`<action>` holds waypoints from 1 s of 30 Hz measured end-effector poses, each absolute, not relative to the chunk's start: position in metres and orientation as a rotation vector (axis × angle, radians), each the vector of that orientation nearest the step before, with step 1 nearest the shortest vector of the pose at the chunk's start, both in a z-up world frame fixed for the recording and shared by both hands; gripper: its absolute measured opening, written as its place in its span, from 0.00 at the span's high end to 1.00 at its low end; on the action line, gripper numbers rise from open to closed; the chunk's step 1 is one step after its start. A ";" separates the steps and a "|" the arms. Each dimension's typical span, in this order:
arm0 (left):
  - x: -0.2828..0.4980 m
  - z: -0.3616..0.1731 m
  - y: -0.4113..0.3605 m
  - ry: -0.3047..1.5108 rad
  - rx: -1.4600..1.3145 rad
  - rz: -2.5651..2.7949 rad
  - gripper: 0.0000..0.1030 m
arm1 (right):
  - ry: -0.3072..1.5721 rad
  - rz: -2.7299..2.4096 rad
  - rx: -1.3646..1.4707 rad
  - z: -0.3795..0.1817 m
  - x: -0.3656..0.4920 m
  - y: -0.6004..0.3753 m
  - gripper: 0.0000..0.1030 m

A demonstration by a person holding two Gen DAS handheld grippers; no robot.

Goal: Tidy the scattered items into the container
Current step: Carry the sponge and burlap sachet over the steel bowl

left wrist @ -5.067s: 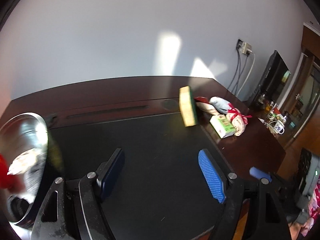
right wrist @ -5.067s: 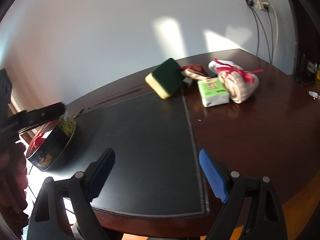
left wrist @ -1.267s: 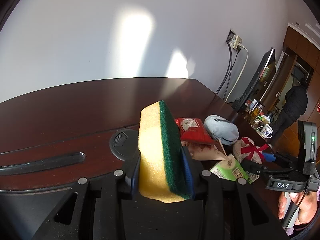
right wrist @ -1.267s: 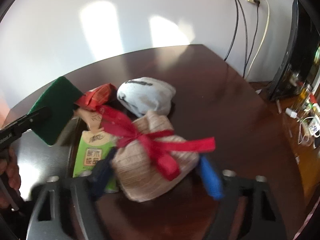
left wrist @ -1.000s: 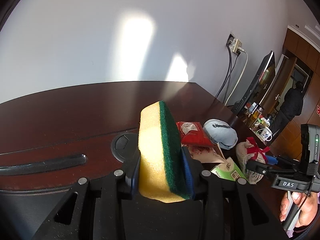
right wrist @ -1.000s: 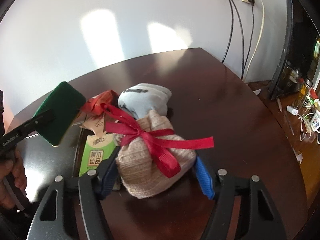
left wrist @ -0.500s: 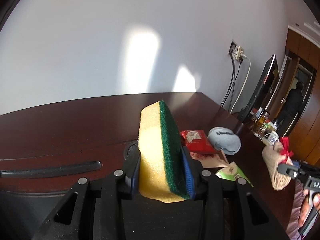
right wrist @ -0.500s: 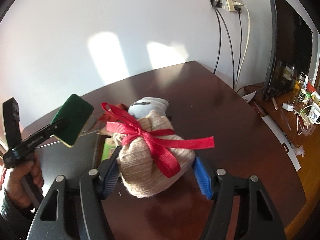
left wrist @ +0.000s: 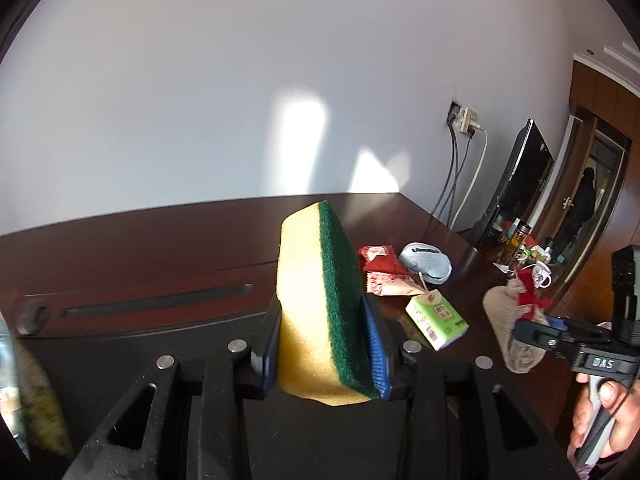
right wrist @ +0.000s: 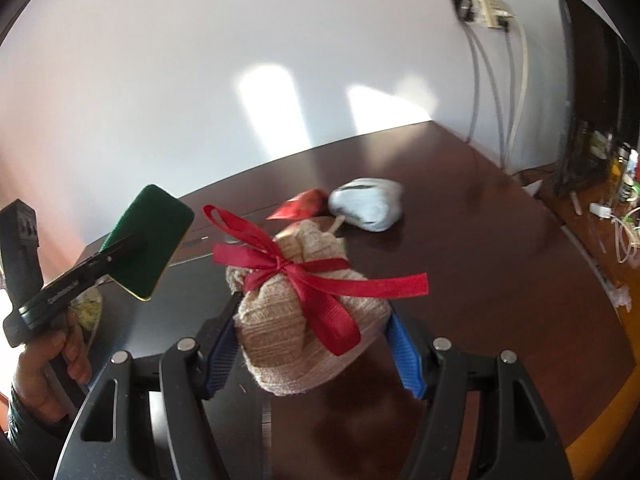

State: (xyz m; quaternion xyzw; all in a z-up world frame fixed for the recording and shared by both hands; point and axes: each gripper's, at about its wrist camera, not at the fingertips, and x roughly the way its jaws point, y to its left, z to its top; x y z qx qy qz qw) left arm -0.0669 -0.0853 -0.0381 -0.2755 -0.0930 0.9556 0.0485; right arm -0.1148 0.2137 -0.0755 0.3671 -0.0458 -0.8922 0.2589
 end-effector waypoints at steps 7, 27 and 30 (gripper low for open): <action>0.009 -0.020 -0.127 -0.282 -0.838 2.994 0.62 | -0.114 -2.303 0.944 -0.076 -0.091 0.161 0.34; 0.136 -0.015 -0.287 -0.537 -0.906 3.369 0.62 | 0.046 -1.944 0.843 -0.056 -0.039 -0.050 0.34; 0.142 -0.021 -0.307 -0.570 -0.937 3.413 0.62 | 0.104 -1.882 0.832 -0.055 -0.027 -0.097 0.34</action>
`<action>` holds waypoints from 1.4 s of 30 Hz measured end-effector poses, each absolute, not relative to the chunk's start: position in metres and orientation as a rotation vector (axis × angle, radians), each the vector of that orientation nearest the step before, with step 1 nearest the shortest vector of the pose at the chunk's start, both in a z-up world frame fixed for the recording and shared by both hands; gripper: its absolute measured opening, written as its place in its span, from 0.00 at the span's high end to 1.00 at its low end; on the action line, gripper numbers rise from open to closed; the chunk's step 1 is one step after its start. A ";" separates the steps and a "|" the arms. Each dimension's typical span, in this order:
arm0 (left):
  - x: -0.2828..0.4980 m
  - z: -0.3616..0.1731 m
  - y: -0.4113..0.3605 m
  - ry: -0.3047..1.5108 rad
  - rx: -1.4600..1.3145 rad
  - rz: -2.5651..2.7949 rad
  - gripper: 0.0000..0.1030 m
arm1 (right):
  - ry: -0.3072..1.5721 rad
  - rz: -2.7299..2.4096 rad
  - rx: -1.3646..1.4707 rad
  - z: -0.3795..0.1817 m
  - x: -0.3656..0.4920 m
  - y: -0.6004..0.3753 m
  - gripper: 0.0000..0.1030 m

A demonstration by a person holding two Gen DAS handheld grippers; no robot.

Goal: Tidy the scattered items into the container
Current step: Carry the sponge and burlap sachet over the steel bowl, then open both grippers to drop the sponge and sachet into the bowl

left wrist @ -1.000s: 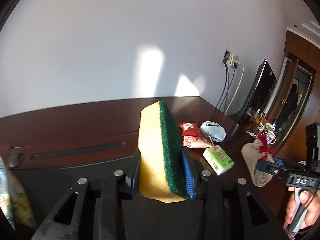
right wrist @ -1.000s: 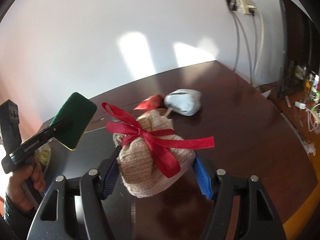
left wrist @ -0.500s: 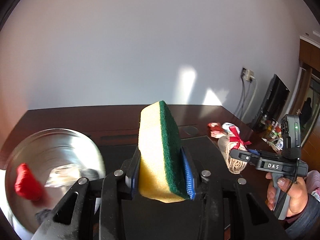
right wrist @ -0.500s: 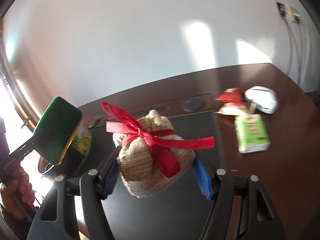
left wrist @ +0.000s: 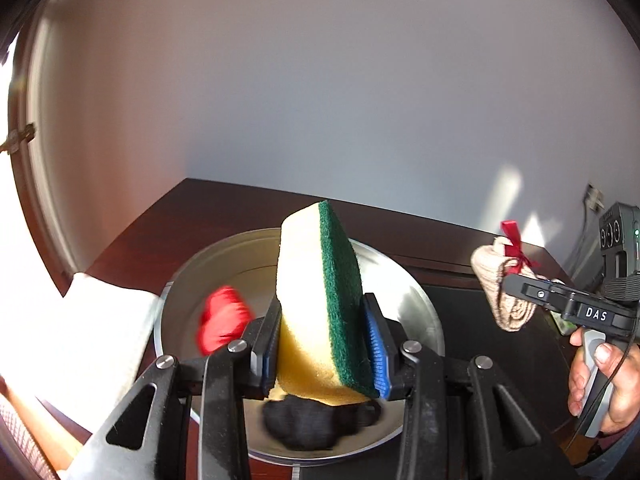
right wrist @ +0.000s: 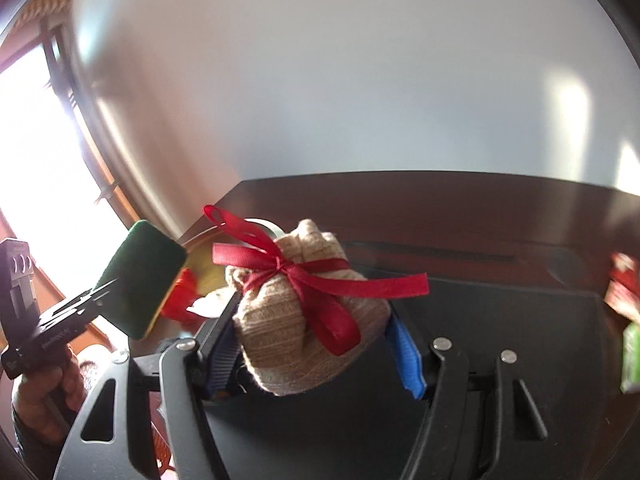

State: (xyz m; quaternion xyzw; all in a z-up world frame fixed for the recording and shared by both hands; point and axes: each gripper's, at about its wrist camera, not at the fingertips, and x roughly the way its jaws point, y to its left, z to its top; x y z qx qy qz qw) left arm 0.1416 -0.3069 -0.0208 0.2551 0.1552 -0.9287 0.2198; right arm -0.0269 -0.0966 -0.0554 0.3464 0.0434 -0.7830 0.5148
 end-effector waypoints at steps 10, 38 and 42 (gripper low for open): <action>0.145 -0.040 -0.334 0.400 0.760 -2.497 0.62 | 0.281 -1.802 0.841 -0.084 -0.002 -0.200 0.34; 0.191 -0.040 -0.341 0.457 0.683 -2.404 0.25 | 0.194 -1.868 0.767 -0.072 0.017 -0.162 0.13; 0.198 -0.026 -0.336 0.450 0.614 -2.400 0.25 | 0.139 -1.901 0.761 -0.066 0.016 -0.132 0.10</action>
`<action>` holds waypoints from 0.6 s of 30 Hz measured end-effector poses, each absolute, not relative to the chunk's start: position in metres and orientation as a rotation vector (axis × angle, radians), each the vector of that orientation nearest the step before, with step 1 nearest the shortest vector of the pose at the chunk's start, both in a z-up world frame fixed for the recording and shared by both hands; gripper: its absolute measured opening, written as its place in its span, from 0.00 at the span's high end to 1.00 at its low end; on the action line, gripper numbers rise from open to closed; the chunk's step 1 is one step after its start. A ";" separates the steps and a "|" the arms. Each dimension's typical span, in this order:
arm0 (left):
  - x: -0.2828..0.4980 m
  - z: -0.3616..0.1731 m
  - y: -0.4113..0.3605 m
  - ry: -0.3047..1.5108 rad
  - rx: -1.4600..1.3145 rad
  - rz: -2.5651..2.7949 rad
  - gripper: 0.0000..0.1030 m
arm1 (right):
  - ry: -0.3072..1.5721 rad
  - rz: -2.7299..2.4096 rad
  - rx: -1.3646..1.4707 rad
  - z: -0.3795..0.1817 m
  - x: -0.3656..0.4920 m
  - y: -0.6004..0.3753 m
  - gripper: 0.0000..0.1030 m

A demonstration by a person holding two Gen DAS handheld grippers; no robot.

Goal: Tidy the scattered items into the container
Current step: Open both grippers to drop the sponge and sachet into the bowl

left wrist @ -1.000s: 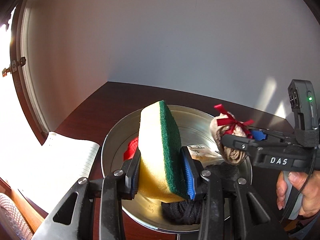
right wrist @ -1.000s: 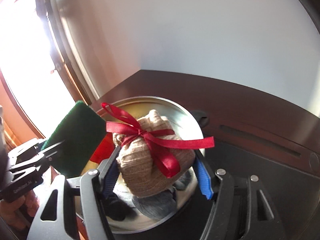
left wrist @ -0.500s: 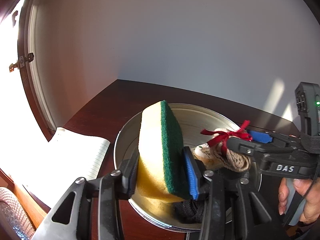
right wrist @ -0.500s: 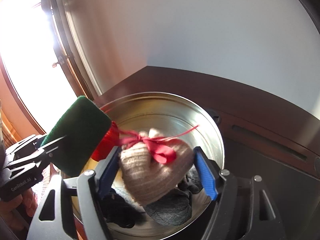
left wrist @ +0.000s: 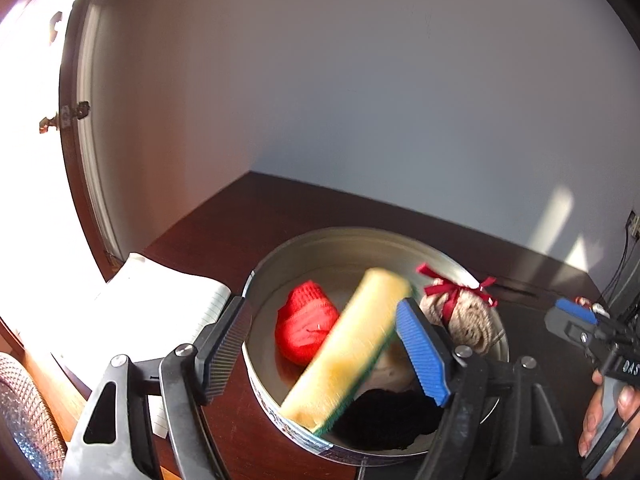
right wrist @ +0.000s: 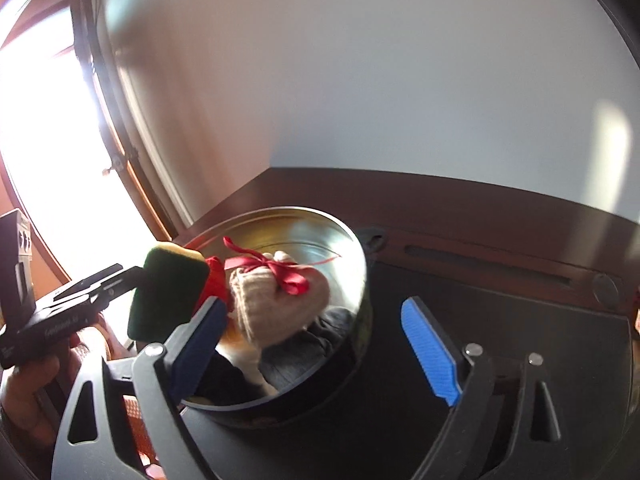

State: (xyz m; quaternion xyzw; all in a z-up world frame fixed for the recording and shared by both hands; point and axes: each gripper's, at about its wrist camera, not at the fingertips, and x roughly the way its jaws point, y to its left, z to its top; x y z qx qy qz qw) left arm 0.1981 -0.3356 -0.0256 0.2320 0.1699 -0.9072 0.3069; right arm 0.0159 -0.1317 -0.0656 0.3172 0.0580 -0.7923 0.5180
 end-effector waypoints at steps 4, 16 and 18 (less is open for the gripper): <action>0.201 -0.007 -0.330 0.452 0.540 -2.421 0.14 | 0.068 -1.951 0.756 -0.060 0.014 -0.094 0.02; 0.160 -0.007 -0.282 0.397 0.638 -2.545 0.14 | 0.018 -2.052 0.777 -0.057 0.004 -0.034 0.01; 0.152 -0.007 -0.270 0.375 0.654 -2.572 0.14 | 0.013 -2.079 0.779 -0.059 0.000 -0.024 0.01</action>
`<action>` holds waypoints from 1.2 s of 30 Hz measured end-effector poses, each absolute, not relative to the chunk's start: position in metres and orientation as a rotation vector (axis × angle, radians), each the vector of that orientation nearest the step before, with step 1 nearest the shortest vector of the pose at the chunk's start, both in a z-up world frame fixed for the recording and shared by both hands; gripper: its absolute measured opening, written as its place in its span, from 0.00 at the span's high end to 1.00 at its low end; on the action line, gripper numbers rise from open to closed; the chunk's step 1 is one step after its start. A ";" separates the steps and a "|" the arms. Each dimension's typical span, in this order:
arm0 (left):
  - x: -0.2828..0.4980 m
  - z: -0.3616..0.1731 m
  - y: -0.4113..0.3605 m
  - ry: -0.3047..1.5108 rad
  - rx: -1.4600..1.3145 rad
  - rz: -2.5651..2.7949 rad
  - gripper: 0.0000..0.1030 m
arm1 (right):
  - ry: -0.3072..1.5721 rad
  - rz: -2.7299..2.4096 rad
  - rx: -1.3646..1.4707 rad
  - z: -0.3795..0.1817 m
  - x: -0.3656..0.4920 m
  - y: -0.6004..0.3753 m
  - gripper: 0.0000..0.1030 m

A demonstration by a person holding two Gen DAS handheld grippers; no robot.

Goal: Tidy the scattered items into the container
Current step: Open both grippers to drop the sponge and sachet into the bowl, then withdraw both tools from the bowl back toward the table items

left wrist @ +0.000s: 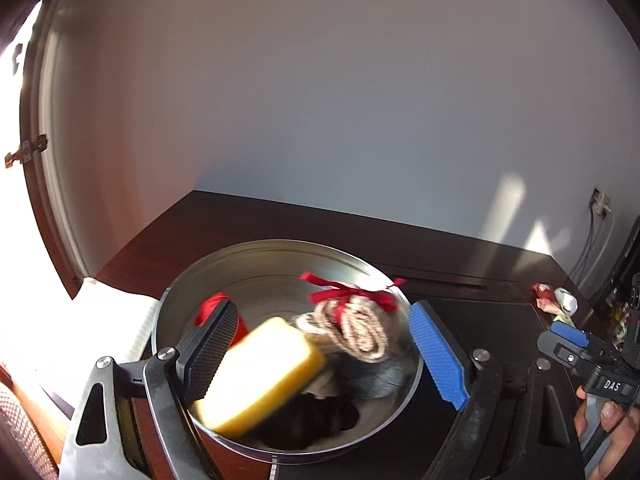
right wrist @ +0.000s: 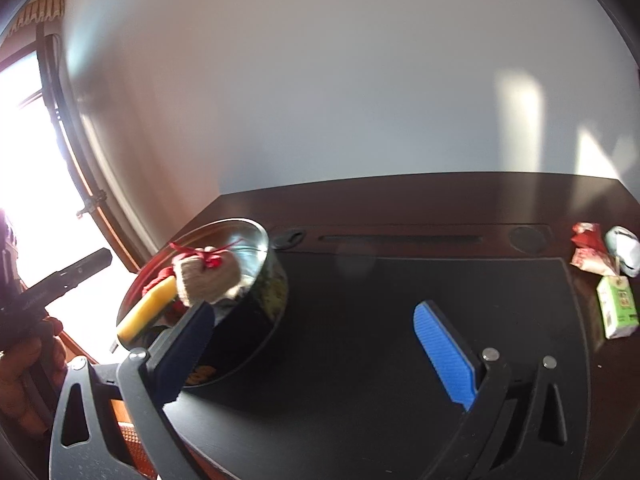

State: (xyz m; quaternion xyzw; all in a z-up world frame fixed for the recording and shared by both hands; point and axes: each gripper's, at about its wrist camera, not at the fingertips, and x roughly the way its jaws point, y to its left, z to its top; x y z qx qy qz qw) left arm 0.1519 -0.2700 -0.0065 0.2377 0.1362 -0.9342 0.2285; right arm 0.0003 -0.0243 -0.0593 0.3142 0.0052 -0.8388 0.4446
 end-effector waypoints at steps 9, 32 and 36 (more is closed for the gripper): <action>0.097 -0.015 -0.212 0.324 0.775 -2.716 0.14 | -0.053 -2.188 0.834 -0.074 -0.018 0.032 0.01; -0.031 -0.050 -0.046 0.158 1.068 -2.938 0.14 | -0.246 -2.531 0.895 -0.095 -0.056 0.199 0.01; -0.058 -0.060 -0.011 0.174 1.140 -2.970 0.14 | -0.281 -2.601 0.915 -0.099 -0.059 0.234 0.00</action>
